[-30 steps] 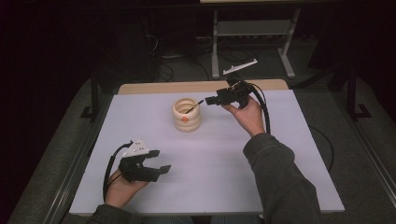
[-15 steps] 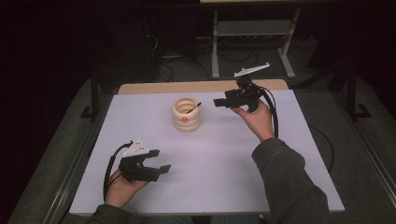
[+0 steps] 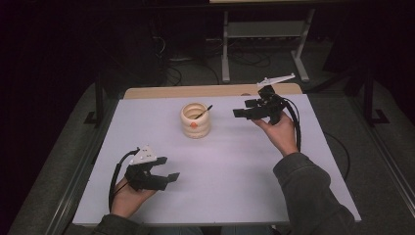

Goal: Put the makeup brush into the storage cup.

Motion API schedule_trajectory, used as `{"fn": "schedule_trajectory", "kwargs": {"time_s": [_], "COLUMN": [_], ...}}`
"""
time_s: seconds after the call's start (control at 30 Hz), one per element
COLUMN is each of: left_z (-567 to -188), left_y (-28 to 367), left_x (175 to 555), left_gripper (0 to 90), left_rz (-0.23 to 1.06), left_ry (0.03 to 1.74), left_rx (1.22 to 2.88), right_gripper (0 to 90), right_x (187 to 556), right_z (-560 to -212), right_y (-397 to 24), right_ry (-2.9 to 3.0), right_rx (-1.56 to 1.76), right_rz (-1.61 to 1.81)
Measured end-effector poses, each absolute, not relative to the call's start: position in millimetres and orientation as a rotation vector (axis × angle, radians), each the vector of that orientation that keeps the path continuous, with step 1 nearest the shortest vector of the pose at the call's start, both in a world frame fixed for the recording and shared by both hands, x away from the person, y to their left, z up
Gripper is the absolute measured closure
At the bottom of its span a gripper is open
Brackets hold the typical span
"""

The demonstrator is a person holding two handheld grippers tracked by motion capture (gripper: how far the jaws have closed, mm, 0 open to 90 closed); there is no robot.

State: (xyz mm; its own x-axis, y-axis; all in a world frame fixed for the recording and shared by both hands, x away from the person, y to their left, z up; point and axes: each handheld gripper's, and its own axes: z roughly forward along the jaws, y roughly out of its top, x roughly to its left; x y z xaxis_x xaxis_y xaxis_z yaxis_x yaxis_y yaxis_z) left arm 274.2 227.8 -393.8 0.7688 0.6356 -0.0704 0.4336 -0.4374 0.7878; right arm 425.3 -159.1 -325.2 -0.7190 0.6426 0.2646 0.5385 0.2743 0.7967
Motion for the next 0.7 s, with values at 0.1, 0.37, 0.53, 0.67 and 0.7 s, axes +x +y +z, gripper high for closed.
{"fn": "schedule_trajectory", "kwargs": {"time_s": [0.1,0.37,0.53,0.67,0.7], "left_z": [-393.7,-393.1,-392.3,-391.2,-391.4], "left_y": [228.1,229.4,230.3,231.5,231.4], "left_x": [273.8,274.0,273.2,273.2,273.1], "left_gripper": [26.7,26.2,25.7,25.4,25.3], "left_rz": [0.299,0.310,0.321,0.328,0.326], "left_ry": [0.802,0.805,0.811,0.811,0.816], "left_rx": [2.094,2.096,2.087,2.086,2.082], "right_gripper": [26.2,25.5,25.6,24.8,24.6], "right_x": [421.3,408.6,398.9,391.9,390.2], "right_z": [-329.8,-336.1,-336.7,-339.0,-339.7], "right_y": [-163.9,-172.1,-177.0,-180.0,-180.8], "right_ry": [2.422,2.431,2.428,2.426,2.428], "right_rx": [1.134,1.118,1.095,1.089,1.088], "right_rz": [1.436,1.427,1.434,1.432,1.429]}}
